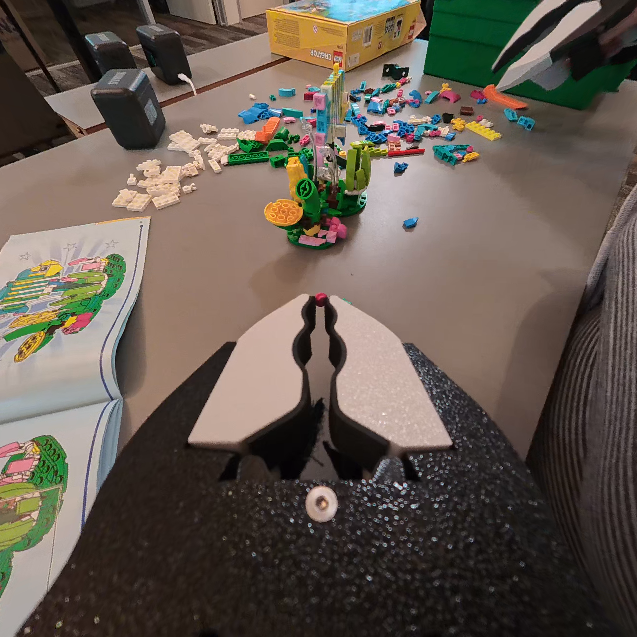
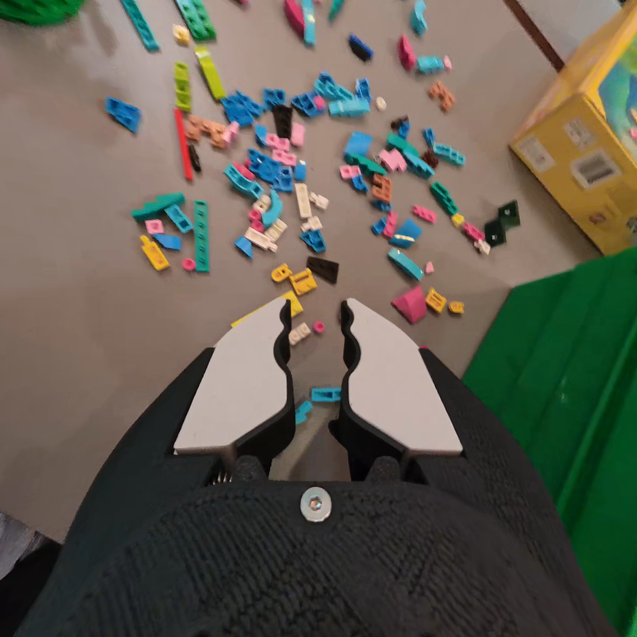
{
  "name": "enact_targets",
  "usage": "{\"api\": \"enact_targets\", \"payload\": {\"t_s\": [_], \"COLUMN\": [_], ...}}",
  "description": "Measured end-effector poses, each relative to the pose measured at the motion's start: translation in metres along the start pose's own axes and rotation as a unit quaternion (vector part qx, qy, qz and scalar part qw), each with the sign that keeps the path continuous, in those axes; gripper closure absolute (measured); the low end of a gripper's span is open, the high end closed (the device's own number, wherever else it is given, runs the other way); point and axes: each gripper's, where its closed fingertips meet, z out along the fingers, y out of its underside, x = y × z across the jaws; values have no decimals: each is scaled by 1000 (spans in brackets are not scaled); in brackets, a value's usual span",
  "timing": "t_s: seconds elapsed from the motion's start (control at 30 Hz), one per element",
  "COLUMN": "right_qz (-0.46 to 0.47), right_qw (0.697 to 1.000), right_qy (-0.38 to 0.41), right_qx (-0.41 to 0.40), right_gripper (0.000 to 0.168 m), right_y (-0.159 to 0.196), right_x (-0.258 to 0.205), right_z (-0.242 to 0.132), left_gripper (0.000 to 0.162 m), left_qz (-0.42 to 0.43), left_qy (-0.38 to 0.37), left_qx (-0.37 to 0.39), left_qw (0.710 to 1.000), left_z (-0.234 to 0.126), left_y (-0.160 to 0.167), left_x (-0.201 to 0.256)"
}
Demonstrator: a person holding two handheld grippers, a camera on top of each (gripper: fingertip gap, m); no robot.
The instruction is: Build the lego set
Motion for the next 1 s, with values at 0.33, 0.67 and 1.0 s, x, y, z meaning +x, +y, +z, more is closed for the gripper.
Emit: {"api": "enact_targets", "payload": {"t_s": [0.33, 0.67, 1.0], "right_qz": [9, 2, 45], "right_qw": [999, 999, 995], "right_qy": [-12, -42, 85], "right_qx": [-35, -25, 23], "right_gripper": [145, 145, 143], "right_y": [12, 6, 5], "right_x": [0, -14, 34], "right_z": [6, 10, -6], "left_gripper": [157, 158, 157], "left_qz": [-2, 1, -34], "left_qy": [8, 11, -58], "left_qx": [0, 6, 25], "left_qw": [1000, 1000, 997], "left_z": [0, 0, -3], "left_y": [2, 2, -2], "left_x": [2, 5, -20]}}
